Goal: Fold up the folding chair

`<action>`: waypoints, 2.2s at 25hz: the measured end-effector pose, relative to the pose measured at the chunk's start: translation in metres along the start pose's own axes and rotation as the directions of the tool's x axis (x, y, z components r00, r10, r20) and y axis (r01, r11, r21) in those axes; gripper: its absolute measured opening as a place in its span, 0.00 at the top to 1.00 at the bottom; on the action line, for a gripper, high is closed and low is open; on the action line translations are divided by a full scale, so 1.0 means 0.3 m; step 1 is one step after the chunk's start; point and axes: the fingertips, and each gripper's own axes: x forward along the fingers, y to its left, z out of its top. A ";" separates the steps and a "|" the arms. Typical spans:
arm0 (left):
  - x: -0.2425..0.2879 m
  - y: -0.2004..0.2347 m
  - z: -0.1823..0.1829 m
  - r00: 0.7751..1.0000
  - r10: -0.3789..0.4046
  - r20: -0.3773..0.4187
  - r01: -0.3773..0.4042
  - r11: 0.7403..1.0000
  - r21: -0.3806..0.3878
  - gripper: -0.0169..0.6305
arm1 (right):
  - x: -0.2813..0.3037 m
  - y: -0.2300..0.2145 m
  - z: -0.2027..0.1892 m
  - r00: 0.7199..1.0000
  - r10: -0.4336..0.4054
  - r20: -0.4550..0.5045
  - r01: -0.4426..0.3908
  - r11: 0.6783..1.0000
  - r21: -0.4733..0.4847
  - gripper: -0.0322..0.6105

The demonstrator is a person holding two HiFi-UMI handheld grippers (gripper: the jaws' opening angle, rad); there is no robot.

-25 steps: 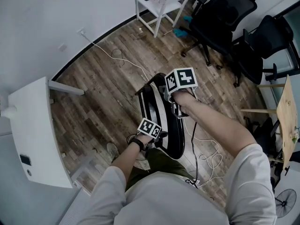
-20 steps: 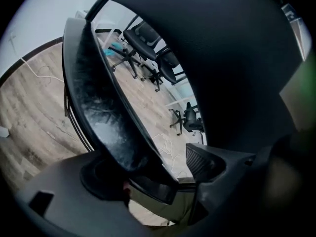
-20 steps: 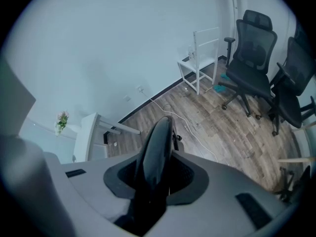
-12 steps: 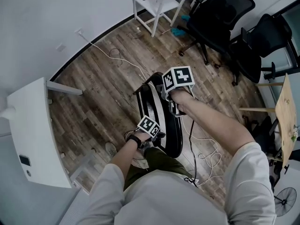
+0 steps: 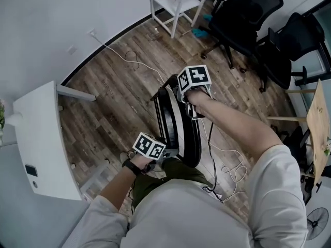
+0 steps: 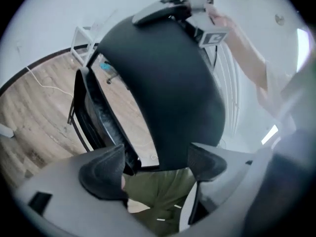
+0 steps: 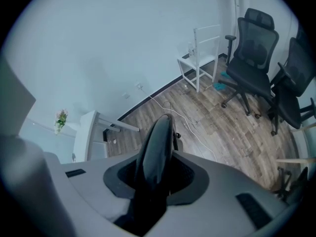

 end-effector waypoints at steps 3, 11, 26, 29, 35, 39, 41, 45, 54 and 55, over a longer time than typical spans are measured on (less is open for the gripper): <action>-0.085 -0.135 0.085 0.993 0.040 0.114 -0.040 0.999 -0.001 0.37 | 0.001 0.008 0.000 1.000 -0.015 -0.010 0.015 1.000 -0.014 0.76; -0.063 -0.367 0.198 0.955 0.186 0.230 -0.206 0.976 0.066 0.34 | 0.017 0.049 -0.010 0.999 -0.028 -0.027 0.027 0.999 -0.039 0.74; 0.003 -0.259 0.180 0.804 0.514 0.298 -0.559 0.825 0.084 0.37 | 0.043 0.138 -0.018 0.995 -0.103 -0.001 0.102 0.990 -0.098 0.81; -0.044 -0.249 0.143 0.804 0.511 0.304 -0.555 0.828 0.077 0.39 | 0.051 0.183 -0.038 0.992 -0.125 -0.017 0.124 0.989 -0.084 0.81; -0.164 -0.212 0.047 0.807 0.499 0.317 -0.543 0.837 0.066 0.44 | 0.078 0.321 -0.060 0.987 -0.161 -0.012 0.159 0.983 -0.097 0.81; -0.254 -0.186 -0.043 0.813 0.489 0.316 -0.528 0.847 0.050 0.47 | 0.107 0.435 -0.097 0.981 -0.193 -0.017 0.190 0.975 -0.116 0.81; -0.307 -0.169 -0.091 0.815 0.486 0.316 -0.525 0.850 0.044 0.48 | 0.125 0.505 -0.113 0.978 -0.207 -0.017 0.204 0.970 -0.131 0.80; -0.444 -0.108 -0.182 0.808 0.493 0.324 -0.527 0.850 0.021 0.50 | 0.171 0.677 -0.127 0.975 -0.224 -0.010 0.219 0.963 -0.156 0.80; -0.825 0.074 -0.422 0.762 0.545 0.351 -0.564 0.824 -0.055 0.54 | 0.310 1.155 -0.142 0.984 -0.177 0.005 0.175 0.965 -0.197 0.80; -0.870 0.096 -0.453 0.756 0.553 0.350 -0.570 0.819 -0.063 0.55 | 0.330 1.213 -0.148 0.986 -0.167 0.002 0.164 0.966 -0.200 0.80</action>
